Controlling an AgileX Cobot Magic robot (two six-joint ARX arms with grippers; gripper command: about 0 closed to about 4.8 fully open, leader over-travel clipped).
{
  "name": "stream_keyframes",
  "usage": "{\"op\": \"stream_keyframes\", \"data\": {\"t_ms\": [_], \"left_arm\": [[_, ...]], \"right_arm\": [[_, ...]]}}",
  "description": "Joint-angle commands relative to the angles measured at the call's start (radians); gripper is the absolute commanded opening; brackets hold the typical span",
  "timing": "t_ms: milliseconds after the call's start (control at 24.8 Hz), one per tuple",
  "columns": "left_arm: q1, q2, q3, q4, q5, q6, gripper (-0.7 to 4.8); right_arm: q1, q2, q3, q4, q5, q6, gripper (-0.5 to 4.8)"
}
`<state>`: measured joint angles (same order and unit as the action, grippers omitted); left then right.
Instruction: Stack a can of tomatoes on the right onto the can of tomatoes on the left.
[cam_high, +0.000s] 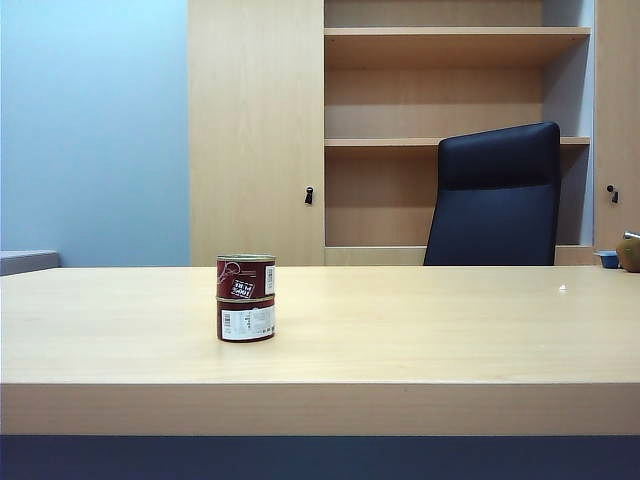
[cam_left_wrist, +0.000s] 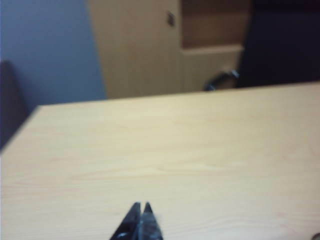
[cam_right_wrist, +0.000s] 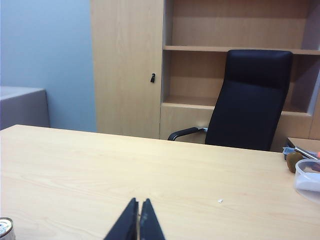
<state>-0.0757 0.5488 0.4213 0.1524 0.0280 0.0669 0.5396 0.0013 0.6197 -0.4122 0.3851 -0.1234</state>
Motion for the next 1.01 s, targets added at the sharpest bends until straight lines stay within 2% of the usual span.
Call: {"op": "stream_keyframes", "data": {"t_ms": [40, 283, 484, 646, 1009], "left_arm": [[0.000, -0.149, -0.113, 0.007, 0.034, -0.007, -0.04], [0.001, -0.414, -0.299, 0.019, 0.035, -0.101, -0.05], [0.002, -0.551, -0.393, 0.014, -0.005, -0.109, -0.05], [0.003, -0.546, -0.412, -0.090, -0.104, -0.143, -0.04], [0.002, -0.546, -0.412, -0.306, -0.103, -0.150, -0.05]], "right_arm": [[-0.002, -0.003, 0.003, -0.014, 0.002, 0.001, 0.27], [-0.002, -0.003, 0.003, -0.033, 0.006, 0.001, 0.27], [-0.002, -0.003, 0.003, -0.037, -0.002, 0.001, 0.27], [-0.002, -0.002, 0.003, -0.041, -0.002, 0.001, 0.27], [-0.002, -0.003, 0.003, -0.041, -0.002, 0.001, 0.27]]}}
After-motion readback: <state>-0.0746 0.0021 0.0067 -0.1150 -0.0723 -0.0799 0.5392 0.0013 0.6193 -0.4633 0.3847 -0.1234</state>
